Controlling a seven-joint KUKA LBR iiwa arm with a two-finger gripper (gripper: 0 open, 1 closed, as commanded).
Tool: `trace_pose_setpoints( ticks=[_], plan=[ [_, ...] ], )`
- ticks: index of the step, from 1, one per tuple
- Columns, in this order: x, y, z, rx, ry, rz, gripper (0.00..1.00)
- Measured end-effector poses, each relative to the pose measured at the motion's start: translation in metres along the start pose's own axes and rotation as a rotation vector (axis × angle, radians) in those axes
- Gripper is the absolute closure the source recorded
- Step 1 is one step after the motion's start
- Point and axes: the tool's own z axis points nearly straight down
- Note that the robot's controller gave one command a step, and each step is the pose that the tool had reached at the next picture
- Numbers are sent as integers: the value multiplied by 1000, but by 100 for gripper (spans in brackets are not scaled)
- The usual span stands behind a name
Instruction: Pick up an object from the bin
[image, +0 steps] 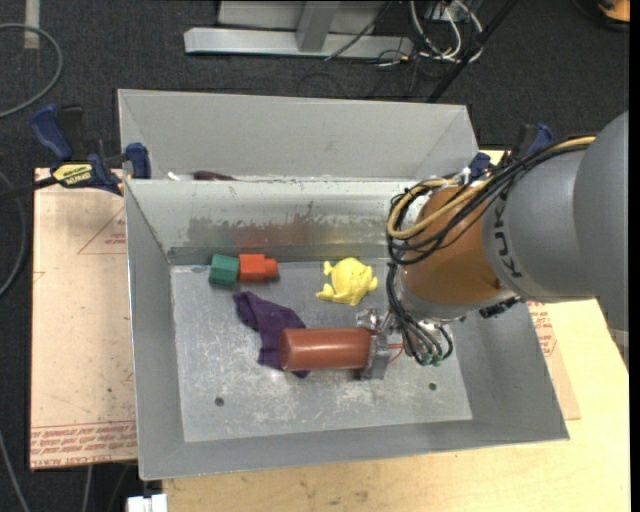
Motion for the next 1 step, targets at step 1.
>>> trace_pose_setpoints(
  ticks=[1],
  plan=[
    [0, 0, 0, 0, 0, 0, 100]
  ],
)
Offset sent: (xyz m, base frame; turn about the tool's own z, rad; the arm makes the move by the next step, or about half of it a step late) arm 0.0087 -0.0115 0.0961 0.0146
